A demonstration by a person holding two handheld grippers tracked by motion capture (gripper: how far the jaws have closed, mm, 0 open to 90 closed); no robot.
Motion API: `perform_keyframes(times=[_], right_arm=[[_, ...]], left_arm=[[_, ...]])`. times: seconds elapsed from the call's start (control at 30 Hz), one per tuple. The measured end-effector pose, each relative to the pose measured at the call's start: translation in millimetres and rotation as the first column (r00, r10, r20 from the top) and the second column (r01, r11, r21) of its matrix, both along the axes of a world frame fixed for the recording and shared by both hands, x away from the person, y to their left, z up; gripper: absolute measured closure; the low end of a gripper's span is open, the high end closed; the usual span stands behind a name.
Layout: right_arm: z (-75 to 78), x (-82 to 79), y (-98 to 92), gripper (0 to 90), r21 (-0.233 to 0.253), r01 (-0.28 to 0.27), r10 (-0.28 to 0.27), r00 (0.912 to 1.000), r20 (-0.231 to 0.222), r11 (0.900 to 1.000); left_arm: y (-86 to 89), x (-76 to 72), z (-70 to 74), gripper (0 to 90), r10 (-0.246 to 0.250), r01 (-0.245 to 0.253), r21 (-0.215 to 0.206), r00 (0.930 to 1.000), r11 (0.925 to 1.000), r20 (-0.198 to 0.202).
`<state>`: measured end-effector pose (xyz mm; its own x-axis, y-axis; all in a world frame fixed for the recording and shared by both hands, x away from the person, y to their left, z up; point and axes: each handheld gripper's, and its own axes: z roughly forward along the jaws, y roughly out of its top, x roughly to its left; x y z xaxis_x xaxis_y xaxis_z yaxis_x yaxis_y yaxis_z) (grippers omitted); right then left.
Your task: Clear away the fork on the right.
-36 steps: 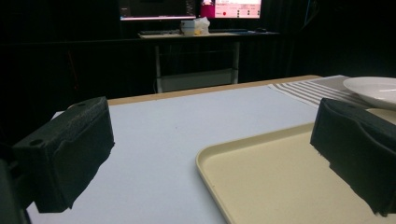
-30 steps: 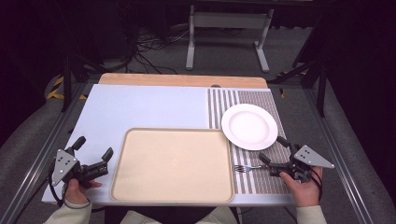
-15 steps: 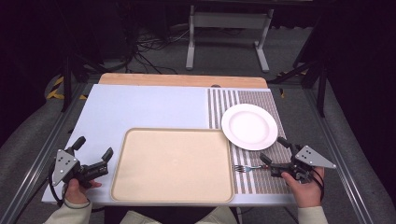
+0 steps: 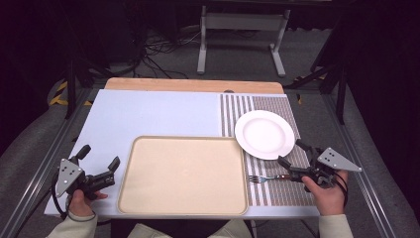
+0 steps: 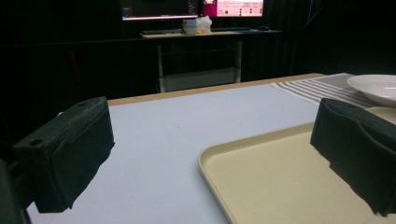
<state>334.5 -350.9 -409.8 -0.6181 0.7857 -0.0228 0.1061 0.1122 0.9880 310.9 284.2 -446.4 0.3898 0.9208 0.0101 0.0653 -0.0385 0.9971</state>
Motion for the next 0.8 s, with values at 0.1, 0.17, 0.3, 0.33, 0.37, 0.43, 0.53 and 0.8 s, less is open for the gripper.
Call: perform_keyframes(times=[0.1,0.17,0.3,0.33,0.37,0.43,0.53,0.8], right_arm=[[2.7,3.8,2.5,7.1,-0.014,-0.014,0.014,0.9998,-0.014,1.0],[3.9,5.2,3.5,6.9,-0.024,-0.018,0.018,0.9996,-0.021,1.0],[10.2,10.0,8.1,6.9,-0.068,-0.041,0.039,0.9987,-0.034,0.997],[12.1,10.7,9.5,6.8,-0.08,-0.045,0.042,0.9983,-0.041,0.996],[13.5,11.5,10.1,6.7,-0.095,-0.051,0.047,0.9979,-0.044,0.994],[17.8,14.5,12.8,5.8,-0.146,-0.074,0.064,0.9955,-0.07,0.987],[21.0,17.6,14.7,5.9,-0.204,-0.11,0.088,0.9895,-0.115,0.973],[24.2,22.9,17.9,6.4,-0.313,-0.177,0.12,0.9742,-0.191,0.933]], left_arm=[[-0.5,0.0,-0.2,0.0,-0.003,0.003,0.005,1.0,1.0,0.0],[-0.5,-0.2,-0.2,0.0,-0.003,0.003,0.005,1.0,1.0,-0.001],[-0.1,-0.4,-0.1,0.0,0.001,-0.001,0.0,1.0,1.0,-0.001],[0.0,-0.4,-0.2,0.0,0.001,-0.001,-0.001,1.0,1.0,-0.001],[0.1,-0.3,-0.2,0.0,0.001,-0.001,-0.001,1.0,1.0,-0.001],[-0.1,-0.2,-0.2,0.0,0.0,0.0,0.0,1.0,1.0,0.0],[-0.4,-0.4,0.0,0.0,-0.001,0.001,0.003,1.0,1.0,0.0],[-0.7,-0.1,-0.4,0.0,-0.001,0.001,0.006,1.0,1.0,-0.001]])
